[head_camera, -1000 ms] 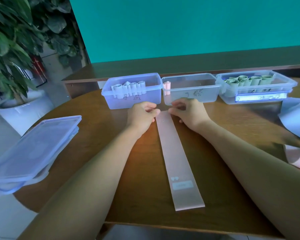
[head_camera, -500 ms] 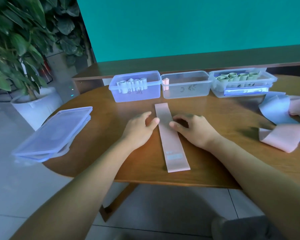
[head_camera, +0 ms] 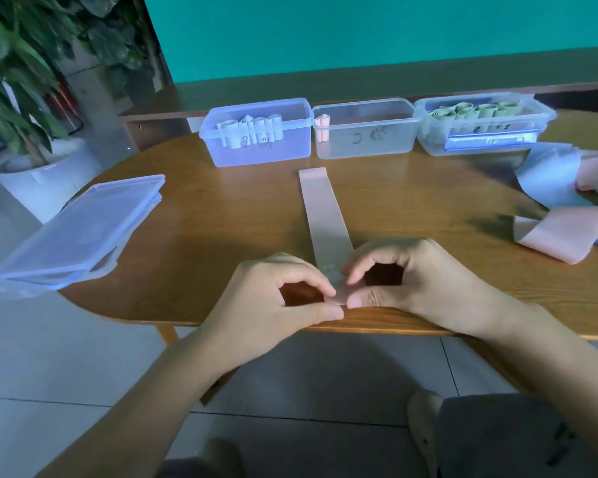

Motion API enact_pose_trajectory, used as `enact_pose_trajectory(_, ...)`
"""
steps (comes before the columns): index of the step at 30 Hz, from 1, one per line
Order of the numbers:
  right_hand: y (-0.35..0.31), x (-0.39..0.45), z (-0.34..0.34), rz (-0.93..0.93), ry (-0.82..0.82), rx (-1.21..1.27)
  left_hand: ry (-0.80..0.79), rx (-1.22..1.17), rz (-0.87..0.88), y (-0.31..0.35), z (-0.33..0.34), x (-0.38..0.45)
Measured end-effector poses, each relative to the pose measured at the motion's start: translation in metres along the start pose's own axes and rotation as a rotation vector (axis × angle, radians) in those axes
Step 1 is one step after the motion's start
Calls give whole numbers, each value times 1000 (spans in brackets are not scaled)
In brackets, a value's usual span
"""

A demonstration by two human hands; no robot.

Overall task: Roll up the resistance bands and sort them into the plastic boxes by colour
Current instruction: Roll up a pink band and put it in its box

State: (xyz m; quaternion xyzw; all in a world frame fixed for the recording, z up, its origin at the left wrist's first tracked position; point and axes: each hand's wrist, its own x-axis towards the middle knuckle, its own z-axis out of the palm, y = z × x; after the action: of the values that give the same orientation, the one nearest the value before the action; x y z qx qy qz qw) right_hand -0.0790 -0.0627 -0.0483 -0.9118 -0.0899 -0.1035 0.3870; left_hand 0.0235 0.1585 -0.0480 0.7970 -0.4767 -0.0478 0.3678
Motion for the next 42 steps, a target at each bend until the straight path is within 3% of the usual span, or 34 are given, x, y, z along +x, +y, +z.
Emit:
enact_pose_trajectory(10,8,-6,-6,-2,-42,-11,63,73,36,-3,6,2)
enact_pose_trajectory(25,3,2,-6,212,-27,-59,-33,70,-164,0,2,11)
enact_pose_trajectory(35,1,-2,-6,28,-101,-14,-16,127,15,0,8,11)
enact_pose_trajectory(42,2,-7,-6,26,-103,-74,12,176,100,1,8,6)
